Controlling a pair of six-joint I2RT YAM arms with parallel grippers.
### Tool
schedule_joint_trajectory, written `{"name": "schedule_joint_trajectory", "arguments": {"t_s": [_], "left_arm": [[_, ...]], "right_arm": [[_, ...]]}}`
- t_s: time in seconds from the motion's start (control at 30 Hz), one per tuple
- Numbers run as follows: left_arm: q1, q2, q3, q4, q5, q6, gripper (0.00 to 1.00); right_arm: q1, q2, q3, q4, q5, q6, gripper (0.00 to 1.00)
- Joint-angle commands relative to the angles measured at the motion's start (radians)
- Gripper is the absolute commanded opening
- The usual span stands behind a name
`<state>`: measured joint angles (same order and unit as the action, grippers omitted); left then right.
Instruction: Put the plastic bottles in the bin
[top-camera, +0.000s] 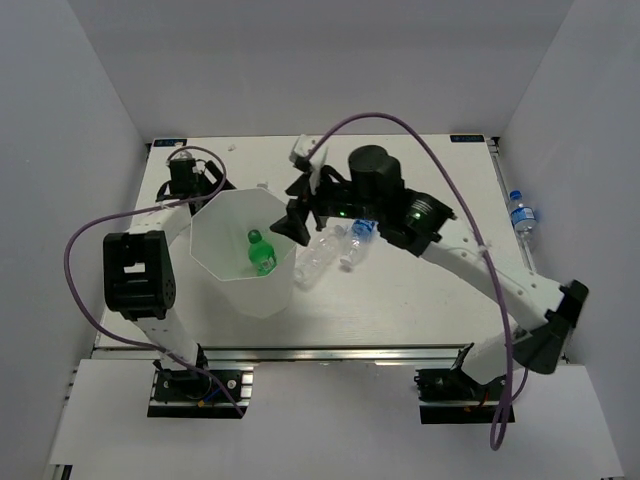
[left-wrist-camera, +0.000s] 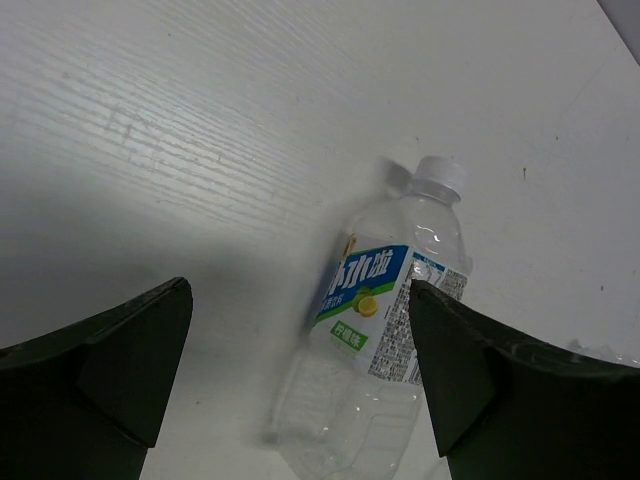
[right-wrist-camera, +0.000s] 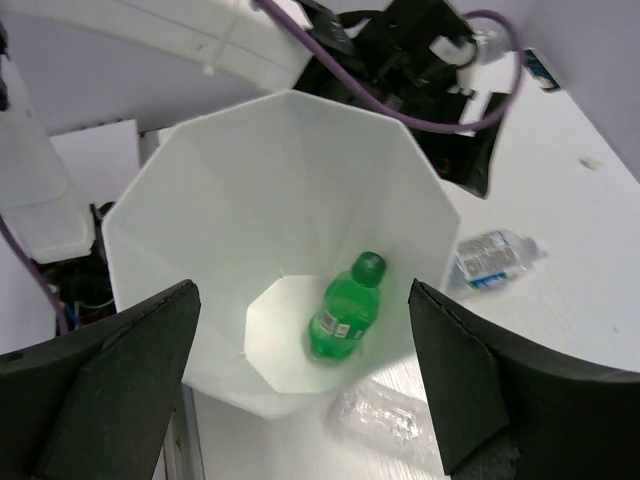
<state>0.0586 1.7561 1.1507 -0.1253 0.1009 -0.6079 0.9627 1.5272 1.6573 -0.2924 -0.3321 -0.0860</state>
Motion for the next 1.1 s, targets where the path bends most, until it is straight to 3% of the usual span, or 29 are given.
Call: {"name": "schedule_joint_trajectory", "arguments": {"t_s": [0.0, 0.3, 0.5, 0.6, 0.63, 0.97, 1.07], "left_arm": [[-0.022, 0.017, 0.059, -0.004, -0.023, 0.007, 0.98], [-0.082, 0.151, 0.141, -0.049, -0.168, 0.004, 0.98], [-0.105, 0.232, 0.205, -0.088, -0.256, -0.015, 0.98], [-0.105, 0.258, 0.228, -0.123, -0.316, -0.018, 0.87], [-0.103, 0.263, 0.237, -0.141, -0.345, -0.018, 0.74], [-0.095, 0.218, 0.221, -0.175, -0.411, -0.012, 0.1], [-0.079, 0.165, 0.187, -0.169, -0.421, -0.015, 0.0]], "right_arm": [[-0.035, -0.12, -0.134, 0.087, 0.137, 0.031, 0.89], [-0.171, -0.441, -0.532, 0.202, 0.33, 0.112, 0.89], [-0.229, -0.481, -0.579, 0.243, 0.418, 0.108, 0.89], [-0.242, -0.457, -0.567, 0.219, 0.441, 0.104, 0.89], [-0.245, -0.447, -0.559, 0.21, 0.453, 0.104, 0.89], [-0.298, -0.431, -0.53, 0.18, 0.498, 0.109, 0.89], [-0.315, -0.423, -0.499, 0.154, 0.519, 0.111, 0.89]]}}
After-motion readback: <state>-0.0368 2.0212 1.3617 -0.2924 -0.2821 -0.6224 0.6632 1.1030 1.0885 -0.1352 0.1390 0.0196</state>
